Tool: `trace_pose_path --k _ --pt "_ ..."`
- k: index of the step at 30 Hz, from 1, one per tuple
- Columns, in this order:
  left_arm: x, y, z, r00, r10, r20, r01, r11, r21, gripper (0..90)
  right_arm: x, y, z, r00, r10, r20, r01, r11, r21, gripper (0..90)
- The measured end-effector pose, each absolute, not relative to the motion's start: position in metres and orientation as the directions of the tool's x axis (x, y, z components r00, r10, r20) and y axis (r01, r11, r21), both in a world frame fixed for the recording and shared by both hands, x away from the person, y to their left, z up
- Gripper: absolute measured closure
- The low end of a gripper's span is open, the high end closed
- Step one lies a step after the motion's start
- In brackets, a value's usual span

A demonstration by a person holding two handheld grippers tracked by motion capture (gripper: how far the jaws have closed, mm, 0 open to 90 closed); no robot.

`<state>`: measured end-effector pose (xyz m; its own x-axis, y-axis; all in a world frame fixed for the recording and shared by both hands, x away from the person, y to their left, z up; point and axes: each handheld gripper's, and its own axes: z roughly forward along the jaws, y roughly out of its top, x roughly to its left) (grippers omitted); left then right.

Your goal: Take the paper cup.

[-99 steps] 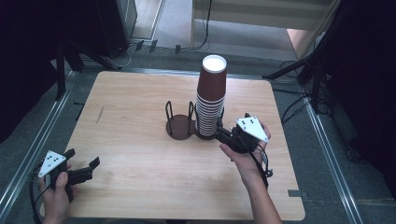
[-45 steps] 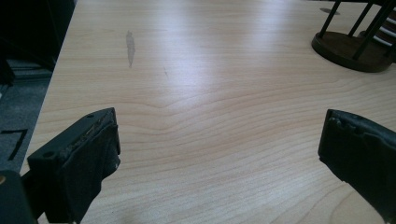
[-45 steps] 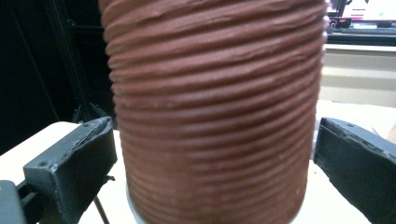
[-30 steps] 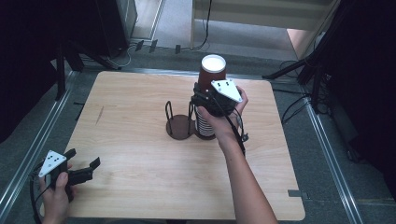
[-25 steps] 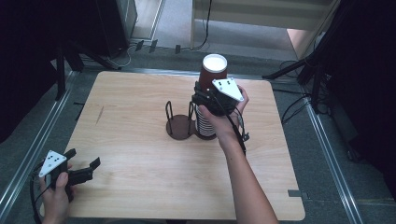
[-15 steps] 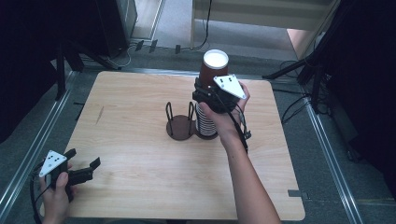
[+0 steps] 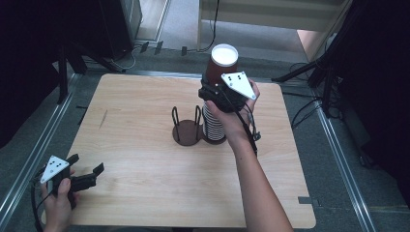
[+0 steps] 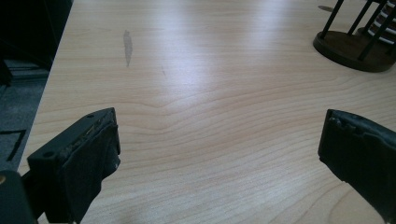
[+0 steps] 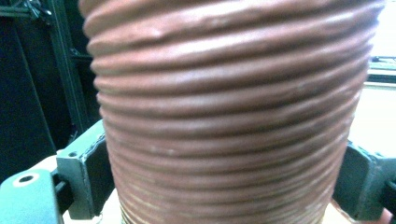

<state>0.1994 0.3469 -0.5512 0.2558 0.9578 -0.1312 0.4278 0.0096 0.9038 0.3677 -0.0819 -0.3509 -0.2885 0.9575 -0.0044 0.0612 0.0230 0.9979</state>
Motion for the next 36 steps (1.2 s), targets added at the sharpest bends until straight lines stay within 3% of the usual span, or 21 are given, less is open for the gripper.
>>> trace_pose_path --k 25,36 --pt "0.199 0.349 -0.551 0.249 0.958 -0.143 0.425 0.025 0.905 0.0 0.359 -0.087 -0.313 -0.289 0.957 0.002 -0.003 -0.003 1.0 13.4" --pt "0.201 0.352 -0.552 0.248 0.951 -0.183 0.432 0.061 0.9 0.0 0.342 -0.109 -0.295 -0.273 0.961 0.04 -0.027 -0.049 0.998 13.6"
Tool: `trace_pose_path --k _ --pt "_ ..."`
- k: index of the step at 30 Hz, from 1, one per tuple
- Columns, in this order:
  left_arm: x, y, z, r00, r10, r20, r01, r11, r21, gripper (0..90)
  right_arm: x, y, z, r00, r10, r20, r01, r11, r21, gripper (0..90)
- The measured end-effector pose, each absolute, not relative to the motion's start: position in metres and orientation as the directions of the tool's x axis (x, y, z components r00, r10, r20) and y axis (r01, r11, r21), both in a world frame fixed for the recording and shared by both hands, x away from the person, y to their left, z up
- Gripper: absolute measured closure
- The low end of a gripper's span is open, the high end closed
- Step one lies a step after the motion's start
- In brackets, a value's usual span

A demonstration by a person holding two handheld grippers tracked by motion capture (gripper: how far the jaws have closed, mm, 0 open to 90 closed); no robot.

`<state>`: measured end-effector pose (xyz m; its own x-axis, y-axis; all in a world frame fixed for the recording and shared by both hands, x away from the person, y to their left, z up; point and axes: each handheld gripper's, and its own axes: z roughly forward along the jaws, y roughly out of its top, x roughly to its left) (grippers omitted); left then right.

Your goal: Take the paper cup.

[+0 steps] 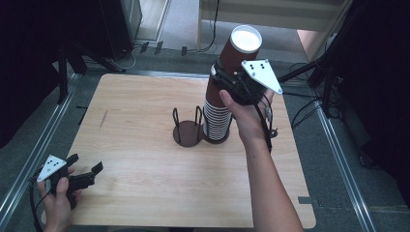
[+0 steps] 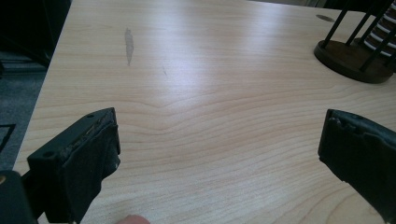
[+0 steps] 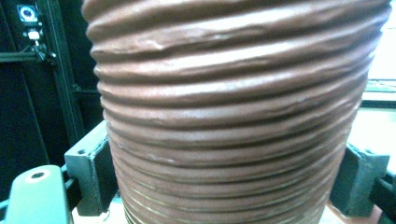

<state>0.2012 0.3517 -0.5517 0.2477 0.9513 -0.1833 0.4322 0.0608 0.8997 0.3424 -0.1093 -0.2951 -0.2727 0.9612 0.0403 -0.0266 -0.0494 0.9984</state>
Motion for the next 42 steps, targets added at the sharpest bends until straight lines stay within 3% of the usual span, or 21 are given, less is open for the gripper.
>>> trace_pose_path --k 18,21,42 --pt "0.203 0.347 -0.551 0.224 0.964 -0.146 0.451 0.03 0.892 0.0 0.313 -0.154 -0.309 -0.235 0.971 0.046 -0.027 -0.054 0.998 13.5" --pt "0.202 0.351 -0.552 0.217 0.954 -0.208 0.502 0.074 0.861 0.0 0.307 -0.159 -0.316 -0.231 0.972 0.048 -0.02 -0.055 0.998 13.5" --pt "0.206 0.335 -0.534 0.273 0.94 -0.204 0.445 0.065 0.893 0.0 0.281 -0.188 -0.37 -0.188 0.981 0.05 0.022 -0.046 0.999 13.4"
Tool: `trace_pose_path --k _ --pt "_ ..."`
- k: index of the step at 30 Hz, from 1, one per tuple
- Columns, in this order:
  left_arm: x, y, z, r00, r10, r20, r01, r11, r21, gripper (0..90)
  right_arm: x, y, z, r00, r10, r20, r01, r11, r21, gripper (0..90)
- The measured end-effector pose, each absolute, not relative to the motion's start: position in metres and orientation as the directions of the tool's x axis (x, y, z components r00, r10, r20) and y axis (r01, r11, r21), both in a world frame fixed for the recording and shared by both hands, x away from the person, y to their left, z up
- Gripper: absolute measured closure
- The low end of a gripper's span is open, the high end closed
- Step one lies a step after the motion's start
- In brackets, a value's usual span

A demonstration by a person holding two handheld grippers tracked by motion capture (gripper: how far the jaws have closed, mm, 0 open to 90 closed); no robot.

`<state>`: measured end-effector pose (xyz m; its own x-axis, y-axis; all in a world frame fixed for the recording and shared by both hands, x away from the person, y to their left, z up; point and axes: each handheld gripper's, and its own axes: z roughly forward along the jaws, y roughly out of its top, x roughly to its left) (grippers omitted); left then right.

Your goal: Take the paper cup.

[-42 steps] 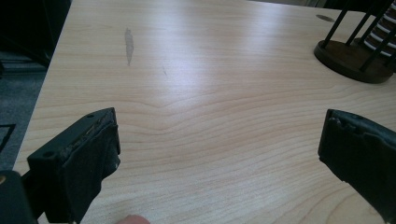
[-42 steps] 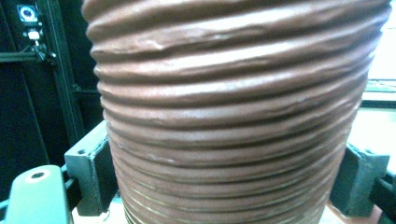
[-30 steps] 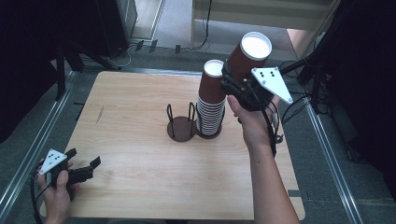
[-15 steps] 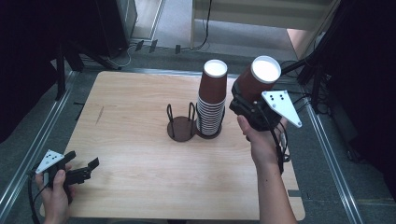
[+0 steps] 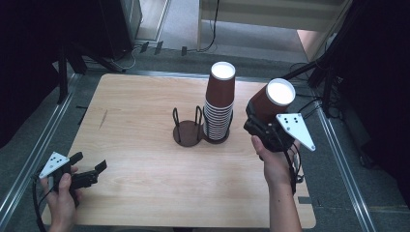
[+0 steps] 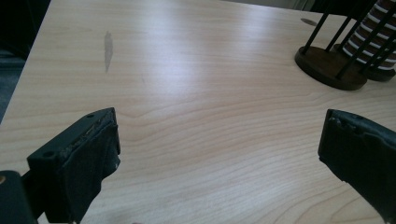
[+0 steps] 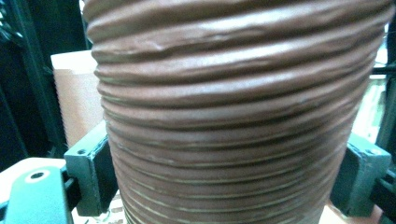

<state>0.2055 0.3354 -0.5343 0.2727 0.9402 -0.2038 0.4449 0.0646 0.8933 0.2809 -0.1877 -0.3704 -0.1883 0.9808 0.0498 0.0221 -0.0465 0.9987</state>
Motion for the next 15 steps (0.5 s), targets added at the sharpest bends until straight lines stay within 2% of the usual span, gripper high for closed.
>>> trace_pose_path --k 15 --pt "0.222 0.303 -0.498 0.327 0.936 -0.129 0.367 0.0 0.93 0.0 0.269 -0.184 -0.401 -0.198 0.98 0.037 0.07 -0.024 0.997 13.4"
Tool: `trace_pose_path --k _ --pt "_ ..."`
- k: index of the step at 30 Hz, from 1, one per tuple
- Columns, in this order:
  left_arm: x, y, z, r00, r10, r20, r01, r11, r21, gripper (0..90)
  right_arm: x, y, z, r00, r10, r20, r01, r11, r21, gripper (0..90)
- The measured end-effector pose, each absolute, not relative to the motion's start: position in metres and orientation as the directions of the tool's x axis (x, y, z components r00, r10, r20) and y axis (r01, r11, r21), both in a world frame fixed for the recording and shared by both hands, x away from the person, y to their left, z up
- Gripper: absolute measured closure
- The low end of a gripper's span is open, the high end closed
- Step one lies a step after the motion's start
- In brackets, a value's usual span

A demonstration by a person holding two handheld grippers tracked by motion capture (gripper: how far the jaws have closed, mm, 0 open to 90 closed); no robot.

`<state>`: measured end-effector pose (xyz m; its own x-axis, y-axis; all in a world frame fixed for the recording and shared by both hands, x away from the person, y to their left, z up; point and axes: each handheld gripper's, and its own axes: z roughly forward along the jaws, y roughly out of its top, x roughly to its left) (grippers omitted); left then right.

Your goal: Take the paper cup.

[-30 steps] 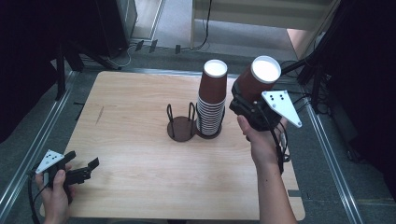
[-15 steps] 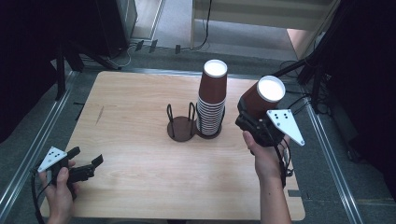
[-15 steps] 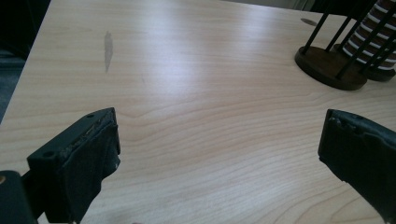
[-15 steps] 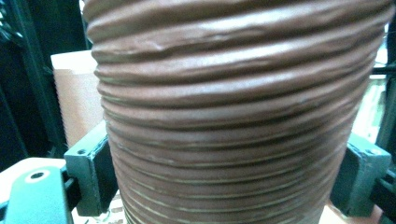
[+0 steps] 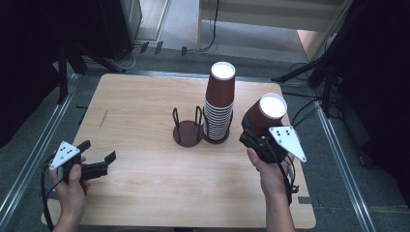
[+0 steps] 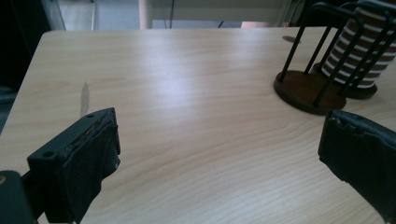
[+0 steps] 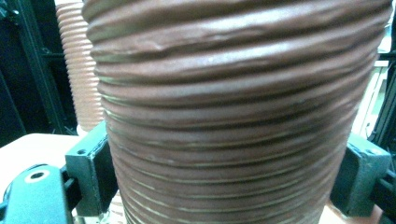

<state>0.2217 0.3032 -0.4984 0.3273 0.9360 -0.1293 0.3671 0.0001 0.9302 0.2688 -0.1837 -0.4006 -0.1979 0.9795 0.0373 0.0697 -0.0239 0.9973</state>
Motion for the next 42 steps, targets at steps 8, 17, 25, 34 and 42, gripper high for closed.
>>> trace_pose_path --k 8,17,25,34,42 --pt "0.236 0.289 -0.487 0.349 0.927 -0.136 0.338 0.011 0.941 0.0 0.266 -0.181 -0.415 -0.208 0.978 0.033 0.092 -0.014 0.996 13.4" --pt "0.243 0.278 -0.476 0.367 0.923 -0.119 0.299 0.004 0.954 0.0 0.267 -0.17 -0.427 -0.232 0.973 0.007 0.118 0.021 0.993 13.4" --pt "0.244 0.273 -0.477 0.422 0.896 -0.14 0.306 0.005 0.952 0.0 0.266 -0.161 -0.441 -0.243 0.97 -0.022 0.139 0.057 0.989 13.3" --pt "0.245 0.253 -0.471 0.5 0.859 -0.112 0.307 -0.054 0.95 0.0 0.263 -0.138 -0.454 -0.3 0.953 -0.053 0.145 0.1 0.984 12.9" --pt "0.25 0.234 -0.474 0.58 0.807 -0.108 0.336 -0.117 0.934 0.0 0.261 -0.121 -0.465 -0.315 0.94 -0.129 0.142 0.181 0.973 12.8"
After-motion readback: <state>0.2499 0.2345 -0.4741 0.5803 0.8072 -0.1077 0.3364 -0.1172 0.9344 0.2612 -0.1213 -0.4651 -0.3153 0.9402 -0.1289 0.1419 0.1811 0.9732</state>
